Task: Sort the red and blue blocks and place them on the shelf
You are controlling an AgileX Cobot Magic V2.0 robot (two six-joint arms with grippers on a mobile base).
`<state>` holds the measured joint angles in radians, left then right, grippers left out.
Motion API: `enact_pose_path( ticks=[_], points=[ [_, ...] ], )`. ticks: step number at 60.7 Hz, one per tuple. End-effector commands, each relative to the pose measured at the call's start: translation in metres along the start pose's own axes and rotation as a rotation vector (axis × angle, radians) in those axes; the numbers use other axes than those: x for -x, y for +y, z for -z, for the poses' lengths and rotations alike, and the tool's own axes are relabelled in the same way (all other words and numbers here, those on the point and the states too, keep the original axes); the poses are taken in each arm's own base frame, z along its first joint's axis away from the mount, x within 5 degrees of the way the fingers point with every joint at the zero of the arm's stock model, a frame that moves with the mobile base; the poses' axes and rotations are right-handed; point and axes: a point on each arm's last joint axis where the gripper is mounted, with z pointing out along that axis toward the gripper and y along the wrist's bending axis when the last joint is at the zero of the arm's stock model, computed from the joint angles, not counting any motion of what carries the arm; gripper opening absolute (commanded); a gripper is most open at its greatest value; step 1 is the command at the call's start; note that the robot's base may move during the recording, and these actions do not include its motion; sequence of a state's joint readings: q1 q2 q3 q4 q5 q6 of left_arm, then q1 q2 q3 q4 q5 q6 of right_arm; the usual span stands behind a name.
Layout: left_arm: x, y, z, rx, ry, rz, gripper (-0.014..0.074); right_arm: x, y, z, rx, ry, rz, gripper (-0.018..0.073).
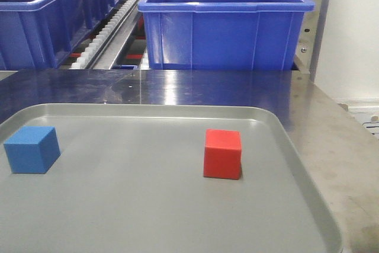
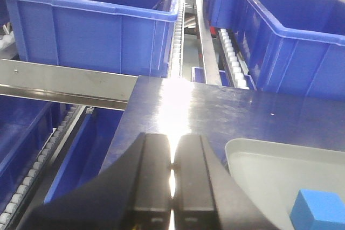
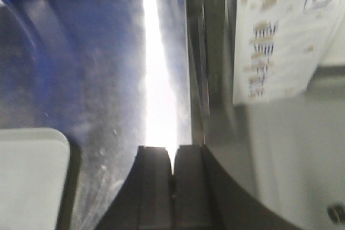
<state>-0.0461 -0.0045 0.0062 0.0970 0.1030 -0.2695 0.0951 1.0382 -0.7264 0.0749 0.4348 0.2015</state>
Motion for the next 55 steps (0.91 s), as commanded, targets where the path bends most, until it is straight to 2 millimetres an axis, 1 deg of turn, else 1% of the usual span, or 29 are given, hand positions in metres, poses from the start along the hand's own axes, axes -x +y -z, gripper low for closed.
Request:
enact_pose_path(
  ticks=[1,7,11,13,16,17,19,21,24,26,31,39,48,55],
  points=[
    [-0.007,0.0,0.0,-0.023,-0.051,0.01,0.0135,0.014,0.003,-0.004,0.008,-0.039,-0.006,0.0054],
    [-0.007,0.0,0.0,-0.023,-0.051,0.01,0.0135,0.009,0.002,-0.015,-0.004,0.015,-0.011,0.0068],
    [-0.007,0.0,0.0,-0.023,-0.051,0.01,0.0135,0.007,0.001,-0.02,-0.012,0.048,-0.011,0.0121],
    [-0.007,0.0,0.0,-0.023,-0.051,0.01,0.0135,0.006,0.001,-0.021,-0.014,0.056,-0.012,0.0175],
    [-0.007,0.0,0.0,-0.023,-0.051,0.01,0.0135,0.005,0.0,-0.022,-0.016,0.063,-0.012,0.028],
    [-0.007,0.0,0.0,-0.023,-0.051,0.01,0.0135,0.005,0.0,-0.022,-0.016,0.063,-0.012,0.0333],
    [-0.007,0.0,0.0,-0.023,-0.051,0.01,0.0135,0.005,0.0,-0.022,-0.016,0.065,-0.011,0.0405],
    [-0.007,0.0,0.0,-0.023,-0.051,0.01,0.0135,0.005,0.0,-0.022,-0.017,0.068,-0.011,0.0505],
    [-0.007,0.0,0.0,-0.023,-0.051,0.01,0.0135,0.004,0.0,-0.022,-0.019,0.079,-0.011,0.0594],
    [-0.007,0.0,0.0,-0.023,-0.051,0.01,0.0135,0.003,0.0,-0.022,-0.021,0.085,-0.011,0.0629],
    [-0.007,0.0,0.0,-0.023,-0.051,0.01,0.0135,0.001,0.0,-0.022,-0.024,0.111,-0.01,0.0601],
    [-0.007,0.0,0.0,-0.023,-0.051,0.01,0.0135,-0.005,0.01,-0.021,0.004,0.15,0.023,0.0571],
    [-0.007,0.0,0.0,-0.023,-0.051,0.01,0.0135,-0.013,0.032,-0.022,0.076,0.183,0.092,0.0571],
    [-0.007,0.0,0.0,-0.023,-0.051,0.01,0.0135,-0.014,0.054,-0.024,0.139,0.213,0.137,0.0571]
  ],
)
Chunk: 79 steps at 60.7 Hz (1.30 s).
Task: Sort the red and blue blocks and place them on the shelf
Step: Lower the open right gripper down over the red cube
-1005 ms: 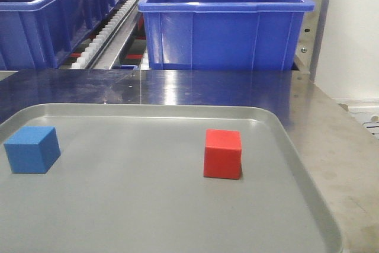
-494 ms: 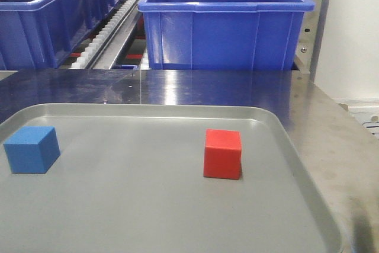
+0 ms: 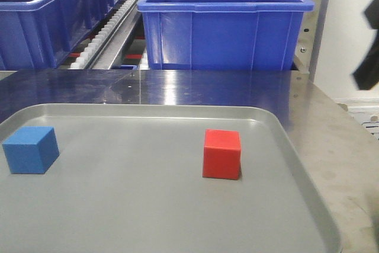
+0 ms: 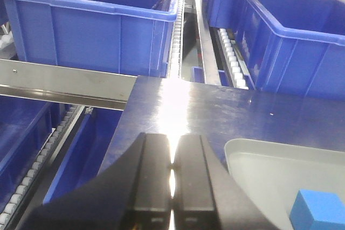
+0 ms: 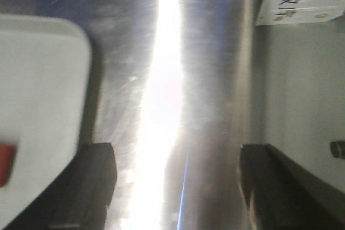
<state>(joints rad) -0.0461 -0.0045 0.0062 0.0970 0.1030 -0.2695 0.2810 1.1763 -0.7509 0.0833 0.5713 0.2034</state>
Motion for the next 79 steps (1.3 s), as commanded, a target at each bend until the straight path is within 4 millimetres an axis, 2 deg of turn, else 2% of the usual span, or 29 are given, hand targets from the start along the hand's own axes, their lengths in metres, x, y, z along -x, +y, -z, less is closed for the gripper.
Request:
enact_pose_path(
  ticks=[1,19,44,56,79],
  points=[
    [-0.007,0.0,0.0,-0.023,-0.051,0.01,0.0135,0.015,0.02,0.008,0.066,-0.07,0.035,0.0571],
    [-0.007,0.0,0.0,-0.023,-0.051,0.01,0.0135,0.026,0.073,-0.008,0.197,0.035,0.076,0.0571],
    [-0.007,0.0,0.0,-0.023,-0.051,0.01,0.0135,0.029,0.125,-0.022,0.287,0.126,0.148,0.0571],
    [-0.007,0.0,0.0,-0.023,-0.051,0.01,0.0135,0.02,0.137,-0.029,0.29,0.191,0.184,0.0571],
    [-0.007,0.0,0.0,-0.023,-0.051,0.01,0.0135,0.012,0.138,-0.044,0.262,0.263,0.193,0.0571]
  ],
)
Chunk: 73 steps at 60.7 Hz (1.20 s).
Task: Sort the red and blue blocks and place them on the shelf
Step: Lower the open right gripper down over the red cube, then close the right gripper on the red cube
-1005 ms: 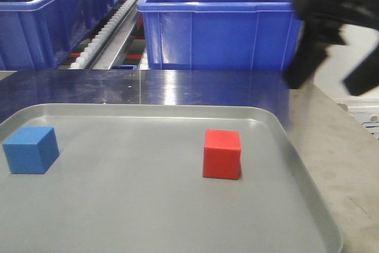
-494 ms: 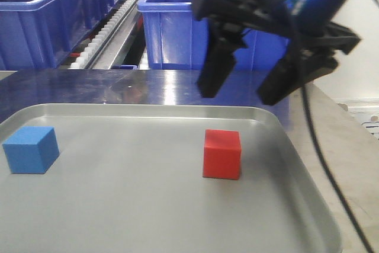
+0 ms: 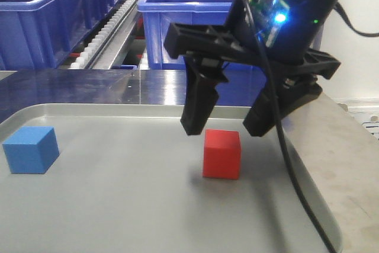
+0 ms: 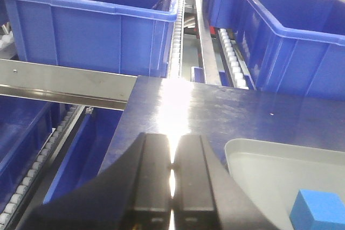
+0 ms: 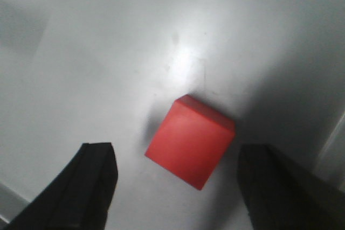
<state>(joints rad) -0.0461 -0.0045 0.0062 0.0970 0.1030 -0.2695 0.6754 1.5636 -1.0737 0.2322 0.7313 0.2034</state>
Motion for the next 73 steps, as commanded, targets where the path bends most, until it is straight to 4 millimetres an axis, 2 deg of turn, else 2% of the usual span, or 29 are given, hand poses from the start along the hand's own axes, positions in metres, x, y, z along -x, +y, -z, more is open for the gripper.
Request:
enact_pose_path(
  ticks=[1,42,62,68,73],
  points=[
    [-0.007,0.0,0.0,-0.023,-0.051,0.01,0.0135,0.01,0.006,0.013,0.033,-0.069,-0.004,0.0571],
    [-0.007,0.0,0.0,-0.023,-0.051,0.01,0.0135,0.012,0.002,-0.016,0.007,-0.02,-0.022,0.0571],
    [-0.007,0.0,0.0,-0.023,-0.051,0.01,0.0135,0.015,0.003,-0.015,0.012,-0.03,-0.043,0.0571],
    [-0.007,0.0,0.0,-0.023,-0.051,0.01,0.0135,0.02,0.006,-0.01,0.019,-0.039,-0.039,0.0532],
    [-0.007,0.0,0.0,-0.023,-0.051,0.01,0.0135,0.024,0.009,-0.004,0.025,-0.042,-0.035,0.0442]
  ],
)
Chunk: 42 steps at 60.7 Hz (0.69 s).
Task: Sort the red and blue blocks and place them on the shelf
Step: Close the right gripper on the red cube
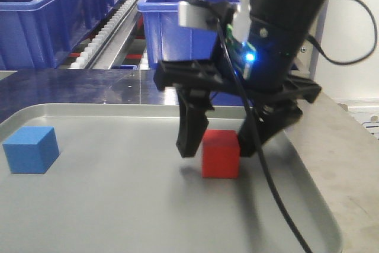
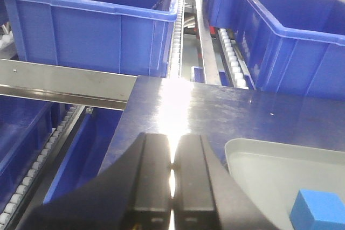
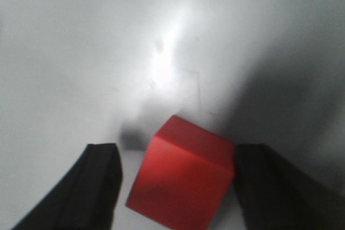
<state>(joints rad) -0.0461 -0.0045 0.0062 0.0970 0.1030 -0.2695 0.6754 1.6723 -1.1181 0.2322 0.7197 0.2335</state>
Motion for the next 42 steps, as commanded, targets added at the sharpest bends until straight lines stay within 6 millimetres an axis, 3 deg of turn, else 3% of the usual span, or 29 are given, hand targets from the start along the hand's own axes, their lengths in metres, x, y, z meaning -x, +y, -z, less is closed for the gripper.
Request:
enact_pose_path(
  ticks=[1,10,14,42],
  points=[
    [-0.0074,0.0002,-0.0004,-0.023,-0.051,0.01,0.0135,0.0135,0.011,0.0269,0.05,-0.091,0.006,0.0423],
    [-0.0074,0.0002,-0.0004,-0.023,-0.051,0.01,0.0135,0.0138,0.0118,0.0287,0.049,-0.081,0.009,0.0231],
    [-0.0074,0.0002,-0.0004,-0.023,-0.051,0.01,0.0135,0.0134,0.0117,0.0287,0.048,-0.076,0.009,0.0193],
    [-0.0074,0.0002,-0.0004,-0.023,-0.051,0.01,0.0135,0.0133,0.0117,0.0287,0.047,-0.075,0.01,0.0183]
  ],
)
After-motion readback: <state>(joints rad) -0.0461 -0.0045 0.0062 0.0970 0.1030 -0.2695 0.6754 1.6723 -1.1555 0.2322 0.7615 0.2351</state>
